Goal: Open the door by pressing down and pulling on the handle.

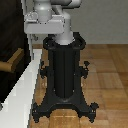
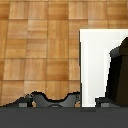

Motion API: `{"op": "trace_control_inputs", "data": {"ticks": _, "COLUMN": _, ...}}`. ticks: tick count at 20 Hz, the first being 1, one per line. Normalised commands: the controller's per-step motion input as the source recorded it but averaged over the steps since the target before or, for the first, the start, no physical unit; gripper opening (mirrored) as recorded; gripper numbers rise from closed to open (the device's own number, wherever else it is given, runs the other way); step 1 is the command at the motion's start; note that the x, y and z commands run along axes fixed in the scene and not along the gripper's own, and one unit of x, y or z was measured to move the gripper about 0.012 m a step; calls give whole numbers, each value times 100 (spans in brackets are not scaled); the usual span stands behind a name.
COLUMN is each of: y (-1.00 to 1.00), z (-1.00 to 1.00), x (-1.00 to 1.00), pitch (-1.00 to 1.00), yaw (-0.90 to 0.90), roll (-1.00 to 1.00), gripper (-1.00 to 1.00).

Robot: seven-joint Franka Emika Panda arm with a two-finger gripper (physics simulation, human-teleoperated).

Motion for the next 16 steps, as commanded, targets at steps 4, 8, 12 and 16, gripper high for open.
{"op": "trace_control_inputs", "data": {"ticks": 4, "y": -75, "z": 0, "x": 0, "pitch": 0, "yaw": 0, "roll": 0, "gripper": 100}}
{"op": "trace_control_inputs", "data": {"ticks": 8, "y": -50, "z": 0, "x": 0, "pitch": 0, "yaw": 0, "roll": 0, "gripper": 100}}
{"op": "trace_control_inputs", "data": {"ticks": 12, "y": -25, "z": 0, "x": 0, "pitch": 0, "yaw": -8, "roll": 0, "gripper": 100}}
{"op": "trace_control_inputs", "data": {"ticks": 16, "y": -50, "z": 0, "x": 0, "pitch": 0, "yaw": -11, "roll": 0, "gripper": 100}}
